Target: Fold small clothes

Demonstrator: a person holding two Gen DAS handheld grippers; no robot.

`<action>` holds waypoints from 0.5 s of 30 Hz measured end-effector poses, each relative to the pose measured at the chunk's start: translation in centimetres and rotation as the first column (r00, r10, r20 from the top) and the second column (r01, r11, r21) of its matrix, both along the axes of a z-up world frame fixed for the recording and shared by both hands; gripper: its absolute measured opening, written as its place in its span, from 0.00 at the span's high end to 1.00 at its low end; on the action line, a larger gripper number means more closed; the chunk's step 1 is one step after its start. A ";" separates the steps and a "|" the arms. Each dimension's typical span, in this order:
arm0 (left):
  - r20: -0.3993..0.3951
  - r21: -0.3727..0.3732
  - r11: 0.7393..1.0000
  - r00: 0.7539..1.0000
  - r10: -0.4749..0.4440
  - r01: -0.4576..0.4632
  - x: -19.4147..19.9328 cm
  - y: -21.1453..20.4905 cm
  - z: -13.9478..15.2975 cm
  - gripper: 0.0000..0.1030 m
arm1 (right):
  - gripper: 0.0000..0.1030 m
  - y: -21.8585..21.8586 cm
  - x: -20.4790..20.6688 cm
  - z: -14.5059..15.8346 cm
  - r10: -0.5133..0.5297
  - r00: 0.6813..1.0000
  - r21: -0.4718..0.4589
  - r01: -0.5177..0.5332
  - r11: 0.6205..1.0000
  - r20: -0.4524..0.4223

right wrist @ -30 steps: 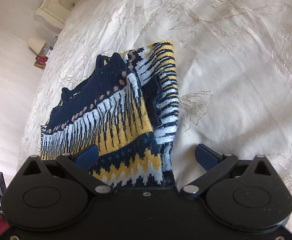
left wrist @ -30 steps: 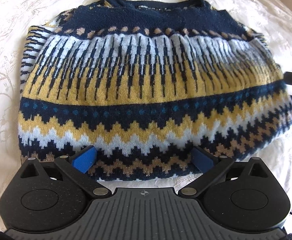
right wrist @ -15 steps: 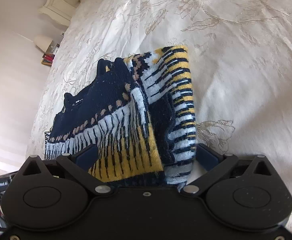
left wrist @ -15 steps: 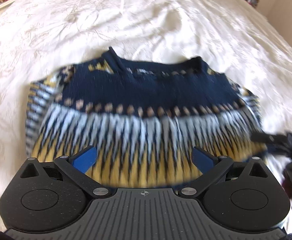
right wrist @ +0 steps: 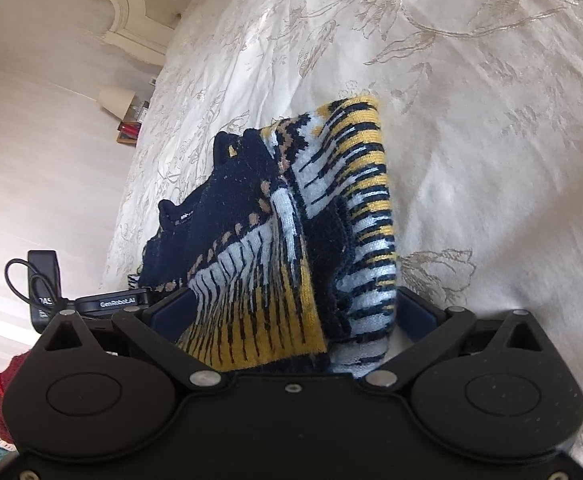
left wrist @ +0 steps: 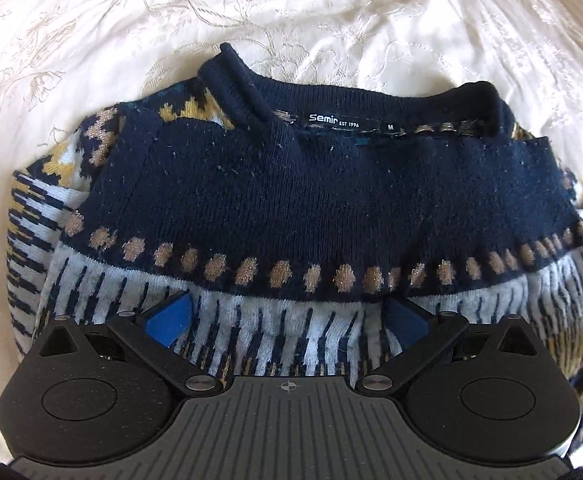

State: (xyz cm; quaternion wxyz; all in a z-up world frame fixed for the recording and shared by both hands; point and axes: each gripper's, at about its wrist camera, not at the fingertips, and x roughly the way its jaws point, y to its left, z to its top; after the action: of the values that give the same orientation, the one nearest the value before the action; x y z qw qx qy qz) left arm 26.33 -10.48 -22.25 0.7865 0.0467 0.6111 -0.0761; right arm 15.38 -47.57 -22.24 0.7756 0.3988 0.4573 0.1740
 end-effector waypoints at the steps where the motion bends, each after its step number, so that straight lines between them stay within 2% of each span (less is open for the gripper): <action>1: -0.002 0.001 1.000 1.000 0.001 -0.001 0.0 0.1 -0.1 0.00 | 0.00 -0.2 0.2 -0.1 0.005 1.000 0.021 -0.005 1.000 0.001; 10: -0.003 0.019 1.000 1.000 0.012 -0.012 0.2 -0.6 -0.7 0.00 | 0.00 0.6 2.7 -0.9 0.038 0.999 0.132 -0.036 0.991 -0.010; 15: -0.006 0.023 1.000 1.000 0.015 -0.015 0.0 -0.9 -0.6 0.00 | 0.00 1.1 3.3 -1.2 0.033 0.999 0.154 -0.031 0.988 -0.006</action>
State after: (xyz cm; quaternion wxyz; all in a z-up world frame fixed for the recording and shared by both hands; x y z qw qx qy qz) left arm 26.36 -11.41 -22.86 0.7844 0.0509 0.6148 -0.0636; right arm 18.66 -46.48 -23.43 0.7377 0.4508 0.4520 0.2196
